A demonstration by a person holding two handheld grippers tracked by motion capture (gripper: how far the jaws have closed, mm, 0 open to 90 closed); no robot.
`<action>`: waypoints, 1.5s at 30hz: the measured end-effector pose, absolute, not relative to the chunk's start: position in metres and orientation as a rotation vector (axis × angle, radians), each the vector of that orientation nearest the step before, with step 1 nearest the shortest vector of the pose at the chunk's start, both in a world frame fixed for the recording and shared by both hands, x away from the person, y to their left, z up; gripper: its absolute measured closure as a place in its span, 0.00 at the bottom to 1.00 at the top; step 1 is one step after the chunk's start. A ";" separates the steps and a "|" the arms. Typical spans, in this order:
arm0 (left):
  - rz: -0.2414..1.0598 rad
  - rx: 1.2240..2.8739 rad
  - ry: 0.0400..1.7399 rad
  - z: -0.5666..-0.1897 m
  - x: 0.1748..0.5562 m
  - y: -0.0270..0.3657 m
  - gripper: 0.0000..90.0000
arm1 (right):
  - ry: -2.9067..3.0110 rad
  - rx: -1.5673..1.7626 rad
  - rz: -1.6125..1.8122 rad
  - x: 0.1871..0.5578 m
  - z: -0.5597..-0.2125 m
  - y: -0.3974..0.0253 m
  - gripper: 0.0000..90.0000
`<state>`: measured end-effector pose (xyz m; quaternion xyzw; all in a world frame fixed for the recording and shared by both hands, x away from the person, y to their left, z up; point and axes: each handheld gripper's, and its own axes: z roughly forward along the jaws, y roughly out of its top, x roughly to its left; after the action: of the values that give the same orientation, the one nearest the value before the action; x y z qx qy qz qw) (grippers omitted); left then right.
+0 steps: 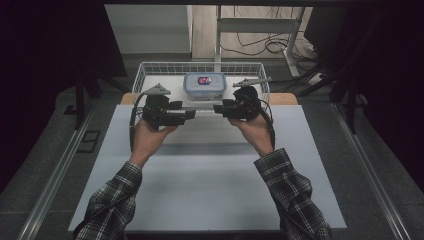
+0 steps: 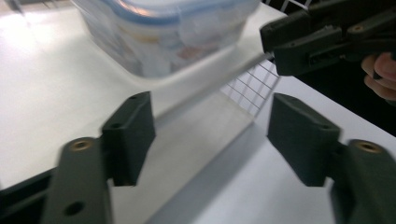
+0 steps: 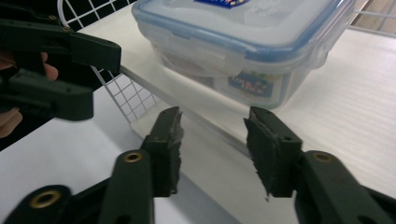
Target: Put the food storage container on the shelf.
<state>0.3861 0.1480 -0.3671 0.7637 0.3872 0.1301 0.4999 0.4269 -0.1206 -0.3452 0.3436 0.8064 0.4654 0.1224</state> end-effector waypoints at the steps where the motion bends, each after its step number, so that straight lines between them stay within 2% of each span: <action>1: 0.313 1.853 0.933 -0.368 0.385 0.148 0.31 | 2.361 1.003 1.360 0.426 -0.346 -0.121 0.57; 9: 0.272 1.900 0.888 -0.379 0.374 0.140 0.18 | 2.376 0.963 1.352 0.415 -0.353 -0.120 0.44; 19: 0.262 1.946 0.850 -0.387 0.358 0.138 0.09 | 2.403 0.925 1.344 0.400 -0.360 -0.125 0.32; 33: 0.315 1.959 0.836 -0.412 0.339 0.146 0.02 | 2.439 0.877 1.319 0.380 -0.383 -0.129 0.15; 45: 0.336 1.969 0.834 -0.437 0.319 0.151 0.01 | 2.458 0.821 1.287 0.360 -0.402 -0.129 0.07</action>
<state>0.3187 0.1510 -0.4370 0.8032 0.3404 0.1370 0.4694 0.3601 -0.1287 -0.4017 0.2816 0.8430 0.4413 0.1240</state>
